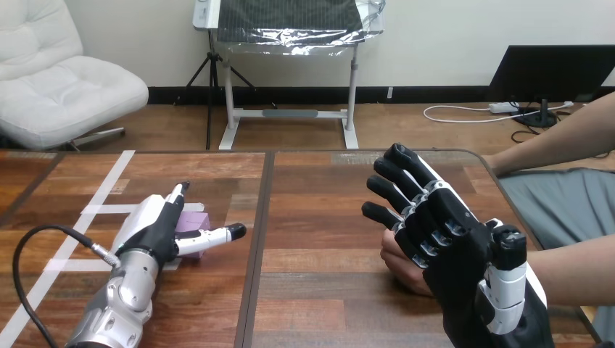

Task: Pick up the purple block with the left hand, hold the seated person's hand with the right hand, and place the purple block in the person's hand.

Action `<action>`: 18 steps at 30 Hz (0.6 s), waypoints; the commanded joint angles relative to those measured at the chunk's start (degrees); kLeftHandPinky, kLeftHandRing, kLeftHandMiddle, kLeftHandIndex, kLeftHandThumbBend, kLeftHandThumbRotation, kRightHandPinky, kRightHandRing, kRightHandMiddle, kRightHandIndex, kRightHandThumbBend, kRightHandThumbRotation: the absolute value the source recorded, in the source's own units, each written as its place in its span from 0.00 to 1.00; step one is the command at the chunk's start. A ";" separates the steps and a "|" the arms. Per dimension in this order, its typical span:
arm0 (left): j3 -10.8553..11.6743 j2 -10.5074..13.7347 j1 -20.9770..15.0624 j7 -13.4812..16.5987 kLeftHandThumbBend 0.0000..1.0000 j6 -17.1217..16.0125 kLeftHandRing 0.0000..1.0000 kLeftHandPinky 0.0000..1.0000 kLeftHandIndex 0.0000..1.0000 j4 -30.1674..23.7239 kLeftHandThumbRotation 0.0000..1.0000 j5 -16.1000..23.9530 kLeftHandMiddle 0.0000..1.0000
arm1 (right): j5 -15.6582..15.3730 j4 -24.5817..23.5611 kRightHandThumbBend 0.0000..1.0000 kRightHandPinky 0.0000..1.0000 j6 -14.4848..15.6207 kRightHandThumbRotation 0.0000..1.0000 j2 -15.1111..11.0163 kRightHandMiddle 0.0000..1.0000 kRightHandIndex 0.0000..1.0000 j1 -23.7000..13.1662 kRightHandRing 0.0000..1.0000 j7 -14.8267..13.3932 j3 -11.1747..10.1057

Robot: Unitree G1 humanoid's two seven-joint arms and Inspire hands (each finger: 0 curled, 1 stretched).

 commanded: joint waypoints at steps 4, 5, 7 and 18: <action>-0.71 0.62 -3.80 4.29 0.76 1.41 0.97 0.92 0.96 -1.87 0.51 1.56 0.99 | 0.83 -1.05 0.94 0.89 -0.76 0.92 0.53 0.94 0.93 -2.87 0.94 0.03 -0.52; -0.84 0.59 -3.88 4.62 0.76 1.53 0.96 0.90 0.95 -1.73 0.51 1.68 0.98 | 0.82 -1.04 0.94 0.89 -0.79 0.92 0.53 0.94 0.93 -2.88 0.94 0.04 -0.53; -1.31 0.45 -4.23 5.35 0.75 2.61 0.94 0.86 0.93 -1.43 0.49 2.25 0.96 | 0.81 -1.09 0.94 0.89 -0.88 0.92 0.61 0.94 0.93 -2.82 0.94 -0.02 -0.56; -2.54 0.02 -5.82 6.77 0.74 3.88 0.77 0.61 0.82 1.10 0.34 3.37 0.83 | 1.35 -1.49 0.95 0.88 -0.98 0.92 0.62 0.93 0.92 -2.52 0.93 0.09 -0.71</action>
